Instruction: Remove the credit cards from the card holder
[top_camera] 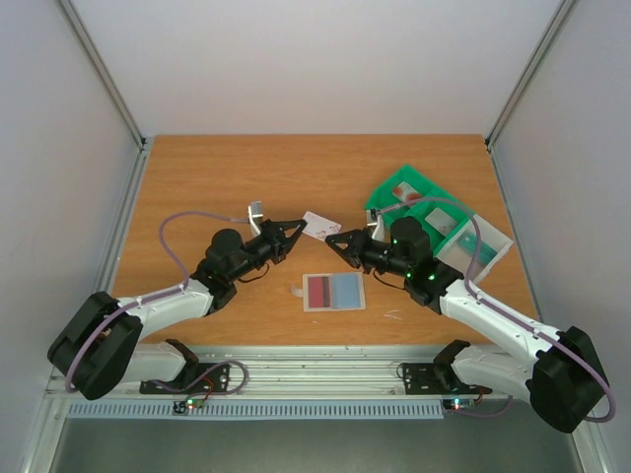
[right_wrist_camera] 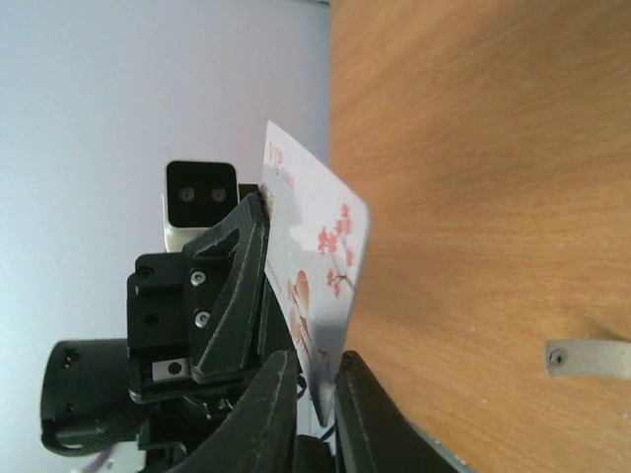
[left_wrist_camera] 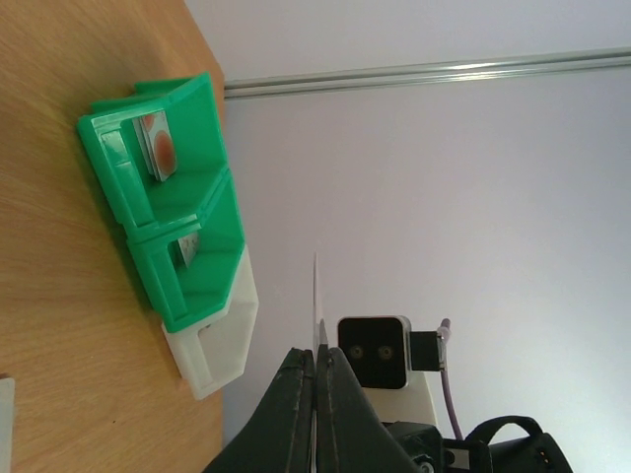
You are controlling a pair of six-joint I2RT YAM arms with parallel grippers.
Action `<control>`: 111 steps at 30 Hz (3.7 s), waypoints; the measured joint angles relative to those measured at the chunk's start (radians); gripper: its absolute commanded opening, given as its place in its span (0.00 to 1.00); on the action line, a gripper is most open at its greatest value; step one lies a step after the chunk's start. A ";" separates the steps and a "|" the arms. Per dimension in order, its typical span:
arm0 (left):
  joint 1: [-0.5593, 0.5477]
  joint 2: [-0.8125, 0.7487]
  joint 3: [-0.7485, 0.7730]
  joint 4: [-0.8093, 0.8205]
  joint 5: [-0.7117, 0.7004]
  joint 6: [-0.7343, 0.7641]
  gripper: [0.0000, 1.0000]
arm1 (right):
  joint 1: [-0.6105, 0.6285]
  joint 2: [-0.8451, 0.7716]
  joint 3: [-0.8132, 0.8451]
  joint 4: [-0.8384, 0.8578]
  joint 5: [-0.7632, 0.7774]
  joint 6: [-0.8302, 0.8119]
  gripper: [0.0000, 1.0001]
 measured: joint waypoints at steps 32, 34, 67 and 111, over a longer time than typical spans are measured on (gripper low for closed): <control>-0.004 -0.171 0.163 -0.694 0.005 0.356 0.99 | -0.254 -0.030 0.261 -0.612 0.055 -0.404 0.01; -0.004 -0.179 0.182 -0.771 0.000 0.402 0.99 | -0.324 -0.012 0.270 -0.650 0.047 -0.432 0.01; -0.002 -0.192 0.198 -1.065 -0.007 0.612 0.99 | -0.823 0.439 0.393 -0.673 0.095 -0.616 0.01; 0.004 -0.202 0.179 -1.067 -0.018 0.602 0.99 | -0.882 0.662 0.552 -0.700 0.172 -0.696 0.13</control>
